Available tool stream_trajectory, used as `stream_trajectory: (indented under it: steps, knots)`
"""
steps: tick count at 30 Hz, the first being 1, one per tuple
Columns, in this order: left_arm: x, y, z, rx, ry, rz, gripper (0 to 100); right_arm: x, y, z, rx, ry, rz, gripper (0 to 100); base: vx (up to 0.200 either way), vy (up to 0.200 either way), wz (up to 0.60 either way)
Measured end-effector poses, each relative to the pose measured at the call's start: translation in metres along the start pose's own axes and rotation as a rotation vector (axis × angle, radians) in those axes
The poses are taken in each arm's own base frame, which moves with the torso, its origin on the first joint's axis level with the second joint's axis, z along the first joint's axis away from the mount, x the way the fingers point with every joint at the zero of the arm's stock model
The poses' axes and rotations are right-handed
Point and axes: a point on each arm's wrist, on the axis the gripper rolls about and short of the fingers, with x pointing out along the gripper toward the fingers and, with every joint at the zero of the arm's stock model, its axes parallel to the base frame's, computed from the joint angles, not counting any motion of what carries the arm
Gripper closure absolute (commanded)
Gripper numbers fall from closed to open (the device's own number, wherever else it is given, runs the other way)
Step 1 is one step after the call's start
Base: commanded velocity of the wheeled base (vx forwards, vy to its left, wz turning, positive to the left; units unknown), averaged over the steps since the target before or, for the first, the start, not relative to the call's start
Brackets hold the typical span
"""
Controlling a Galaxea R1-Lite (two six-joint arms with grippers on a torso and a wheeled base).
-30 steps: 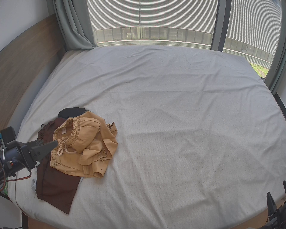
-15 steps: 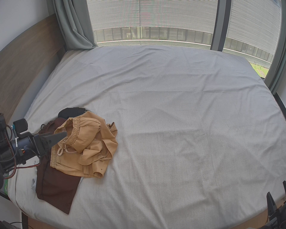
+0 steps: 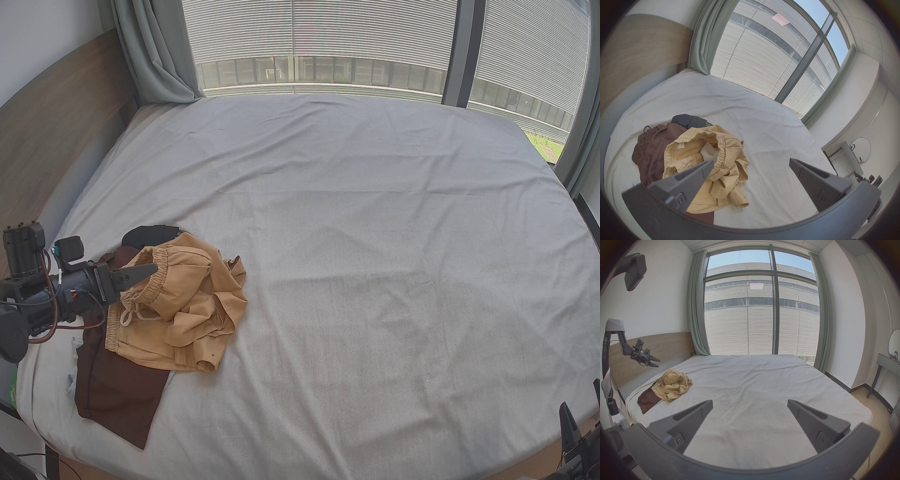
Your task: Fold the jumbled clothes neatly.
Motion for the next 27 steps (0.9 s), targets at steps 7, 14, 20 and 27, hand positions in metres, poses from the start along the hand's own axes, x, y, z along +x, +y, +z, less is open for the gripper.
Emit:
stream_trajectory:
  steps: [7,14,20,27]
  knots:
    - [0.023,0.012,0.001,-0.016,0.030,0.003,0,0.000,0.000,0.000,0.000,0.000,0.000,0,0.000,0.000,0.00]
    - [0.052,0.022,0.006,-0.012,0.033,0.007,0,0.000,0.000,0.000,0.000,0.000,0.000,0,0.000,0.000,0.00]
    - [0.078,0.026,0.006,-0.004,0.040,0.008,0,0.000,0.000,0.000,0.000,0.000,0.000,0,0.000,0.000,0.00]
    - [0.104,0.035,0.004,0.006,0.027,0.027,0,0.000,0.000,0.000,0.001,0.000,0.001,0,0.000,0.000,0.00]
